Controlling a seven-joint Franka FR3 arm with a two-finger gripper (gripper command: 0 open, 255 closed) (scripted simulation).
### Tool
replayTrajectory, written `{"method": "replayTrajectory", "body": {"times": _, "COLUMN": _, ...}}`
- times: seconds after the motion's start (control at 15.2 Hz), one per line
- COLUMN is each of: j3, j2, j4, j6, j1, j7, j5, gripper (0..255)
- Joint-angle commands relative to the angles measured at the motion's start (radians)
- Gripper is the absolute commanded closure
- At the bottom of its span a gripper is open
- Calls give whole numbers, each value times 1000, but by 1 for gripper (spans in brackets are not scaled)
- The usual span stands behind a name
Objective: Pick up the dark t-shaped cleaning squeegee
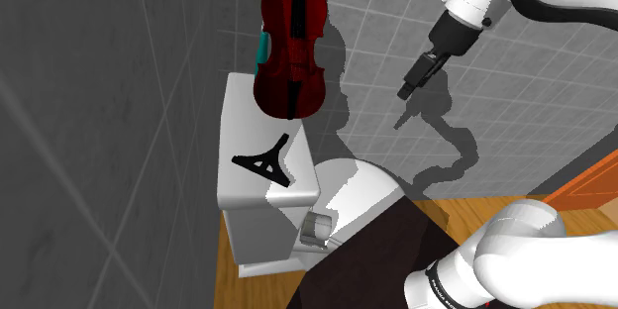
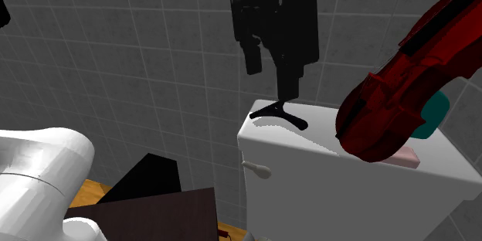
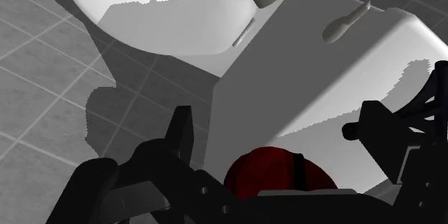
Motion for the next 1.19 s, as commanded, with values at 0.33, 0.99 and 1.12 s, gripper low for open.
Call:
{"method": "replayTrajectory", "body": {"times": 0.33, "j3": 104, "j2": 65, "j4": -34, "j6": 77, "j1": 20, "j7": 120, "j5": 46, "gripper": 0}}
{"method": "replayTrajectory", "body": {"times": 0.99, "j3": 312, "j2": 291, "j4": -7, "j6": 236, "j1": 44, "j7": 364, "j5": 93, "gripper": 0}}
{"method": "replayTrajectory", "body": {"times": 1.12, "j3": 353, "j2": 350, "j4": 13, "j6": 266, "j1": 45, "j7": 415, "j5": 90, "gripper": 0}}
